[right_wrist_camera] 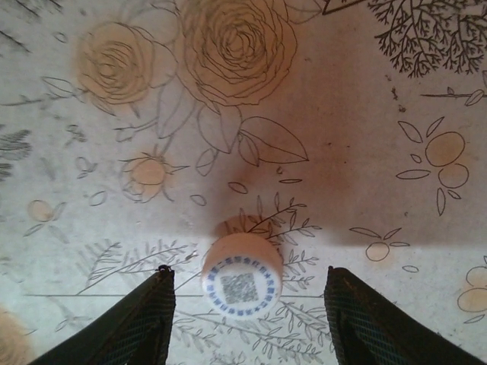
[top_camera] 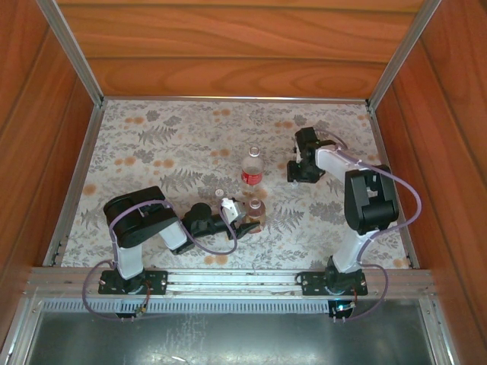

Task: Screw on the bottle caps

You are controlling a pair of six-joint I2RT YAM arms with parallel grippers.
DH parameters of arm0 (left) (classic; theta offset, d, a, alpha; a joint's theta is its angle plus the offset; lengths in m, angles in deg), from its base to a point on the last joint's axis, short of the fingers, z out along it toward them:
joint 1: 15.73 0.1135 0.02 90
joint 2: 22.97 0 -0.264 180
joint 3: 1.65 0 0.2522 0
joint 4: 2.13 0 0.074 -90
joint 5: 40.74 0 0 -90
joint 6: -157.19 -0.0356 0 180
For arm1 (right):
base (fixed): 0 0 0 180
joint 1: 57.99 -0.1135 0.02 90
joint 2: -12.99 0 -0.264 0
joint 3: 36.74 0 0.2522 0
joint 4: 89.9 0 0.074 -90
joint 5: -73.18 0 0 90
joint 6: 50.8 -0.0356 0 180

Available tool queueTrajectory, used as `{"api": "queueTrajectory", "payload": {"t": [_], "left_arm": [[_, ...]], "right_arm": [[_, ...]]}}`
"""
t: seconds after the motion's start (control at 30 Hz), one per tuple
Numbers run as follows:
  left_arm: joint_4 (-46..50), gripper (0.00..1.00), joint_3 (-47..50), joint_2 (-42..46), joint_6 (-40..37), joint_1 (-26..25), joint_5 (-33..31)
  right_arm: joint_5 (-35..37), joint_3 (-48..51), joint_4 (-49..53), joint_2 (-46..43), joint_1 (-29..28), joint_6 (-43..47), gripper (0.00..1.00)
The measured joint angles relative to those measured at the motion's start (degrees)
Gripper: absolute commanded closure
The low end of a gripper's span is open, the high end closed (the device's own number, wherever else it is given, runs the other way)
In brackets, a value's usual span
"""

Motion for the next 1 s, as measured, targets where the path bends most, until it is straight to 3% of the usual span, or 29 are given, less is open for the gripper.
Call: {"api": "queueTrajectory", "payload": {"t": [0.5, 0.77, 1.0], "left_arm": [[0.0, 0.34, 0.0, -0.02, -0.02, 0.0, -0.07], [0.0, 0.34, 0.0, -0.02, -0.15, 0.0, -0.07], [0.0, 0.34, 0.0, -0.04, -0.28, 0.0, -0.07]], "right_arm": [[1.22, -1.22, 0.85, 3.26, -0.81, 0.46, 0.63], [1.31, -1.31, 1.57, 3.26, -0.85, 0.96, 0.66], [1.84, -1.27, 6.21, -4.09, -3.13, 1.55, 0.66]]}}
